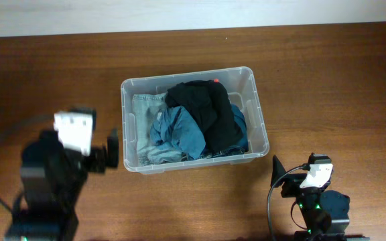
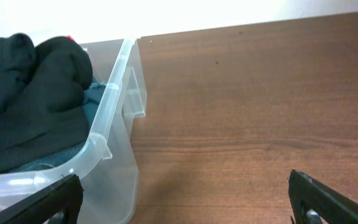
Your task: Pack container
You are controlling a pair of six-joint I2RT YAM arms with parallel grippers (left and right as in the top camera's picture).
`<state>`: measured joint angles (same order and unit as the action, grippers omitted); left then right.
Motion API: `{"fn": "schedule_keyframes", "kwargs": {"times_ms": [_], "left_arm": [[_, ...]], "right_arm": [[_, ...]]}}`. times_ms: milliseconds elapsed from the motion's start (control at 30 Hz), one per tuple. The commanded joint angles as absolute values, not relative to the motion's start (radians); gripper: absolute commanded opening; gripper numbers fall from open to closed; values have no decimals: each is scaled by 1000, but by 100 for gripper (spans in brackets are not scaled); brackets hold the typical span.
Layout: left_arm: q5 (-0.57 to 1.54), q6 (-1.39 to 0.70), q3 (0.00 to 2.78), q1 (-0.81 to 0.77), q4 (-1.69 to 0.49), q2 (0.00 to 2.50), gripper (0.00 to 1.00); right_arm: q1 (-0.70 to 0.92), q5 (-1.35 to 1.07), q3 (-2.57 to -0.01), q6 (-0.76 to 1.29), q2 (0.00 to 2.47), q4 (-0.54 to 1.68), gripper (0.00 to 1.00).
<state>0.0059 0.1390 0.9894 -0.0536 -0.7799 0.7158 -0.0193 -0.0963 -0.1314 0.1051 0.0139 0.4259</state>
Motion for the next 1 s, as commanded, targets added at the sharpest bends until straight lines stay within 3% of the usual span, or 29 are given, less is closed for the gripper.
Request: {"fn": "schedule_keyframes", "kwargs": {"times_ms": [0,533,967], "left_arm": [[47,158,830,-49,-759,561,99],[94,151,215,-49,-342,208,99],[109,152,100,-49,-318,5,99]], "right_arm": [[-28,-101,-124,113,7,426,98],[-28,-101,-124,113,7,426,98],[-28,-101,-124,113,7,426,98]]}}
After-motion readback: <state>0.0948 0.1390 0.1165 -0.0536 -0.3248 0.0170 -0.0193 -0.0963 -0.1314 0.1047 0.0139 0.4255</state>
